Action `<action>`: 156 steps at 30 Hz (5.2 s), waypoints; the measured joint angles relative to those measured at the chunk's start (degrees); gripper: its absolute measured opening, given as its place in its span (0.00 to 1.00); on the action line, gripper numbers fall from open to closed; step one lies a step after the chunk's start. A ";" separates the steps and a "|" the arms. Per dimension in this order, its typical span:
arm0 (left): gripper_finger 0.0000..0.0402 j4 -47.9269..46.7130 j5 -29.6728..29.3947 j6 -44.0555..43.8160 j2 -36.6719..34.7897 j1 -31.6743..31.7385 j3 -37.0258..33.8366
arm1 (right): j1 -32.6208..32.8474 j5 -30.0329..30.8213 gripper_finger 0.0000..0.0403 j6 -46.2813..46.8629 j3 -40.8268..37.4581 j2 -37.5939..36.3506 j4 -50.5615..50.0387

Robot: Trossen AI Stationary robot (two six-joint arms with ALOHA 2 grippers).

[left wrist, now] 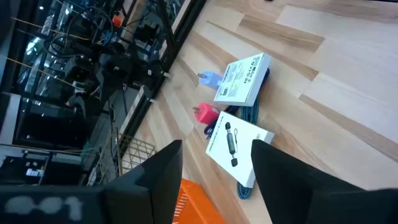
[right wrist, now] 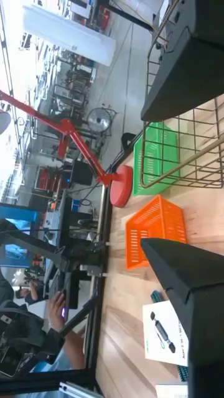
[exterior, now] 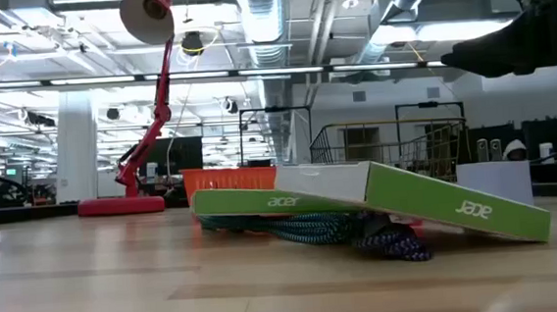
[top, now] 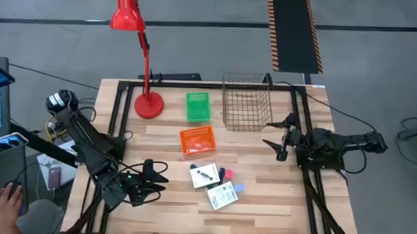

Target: Pick and place items into bin

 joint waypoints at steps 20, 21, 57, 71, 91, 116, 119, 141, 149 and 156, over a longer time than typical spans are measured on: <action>0.46 0.00 0.00 0.00 0.00 0.00 0.00 | 0.01 0.01 0.79 0.02 -0.02 0.01 -0.02; 0.46 0.01 0.00 0.00 0.00 0.01 0.00 | 0.00 0.01 0.79 0.01 -0.02 0.02 -0.02; 0.46 0.00 -0.02 0.00 0.01 -0.01 0.00 | 0.00 0.00 0.79 0.00 0.00 0.00 0.00; 0.46 0.02 -0.02 0.00 0.00 0.01 0.00 | 0.02 0.00 0.79 0.00 -0.02 0.02 0.00; 0.46 0.04 0.00 0.00 0.00 0.00 0.00 | 0.00 0.01 0.79 0.01 -0.01 0.01 -0.01; 0.46 -0.11 2.78 -1.50 0.02 0.01 0.00 | 0.00 0.02 0.79 0.00 -0.02 0.00 0.00; 0.46 0.01 2.96 -0.76 0.02 0.65 0.00 | 0.01 0.01 0.79 0.01 -0.02 0.02 -0.02; 0.46 -5.10 -5.05 4.67 19.91 6.00 0.00 | 0.01 0.01 0.79 0.00 -0.01 0.01 -0.01; 0.46 0.66 -5.52 3.37 27.20 6.00 0.00 | 0.02 0.00 0.79 0.02 -0.02 0.00 0.00; 0.46 7.81 -5.43 5.20 30.73 6.14 0.00 | 0.00 0.02 0.79 0.01 -0.02 0.01 -0.02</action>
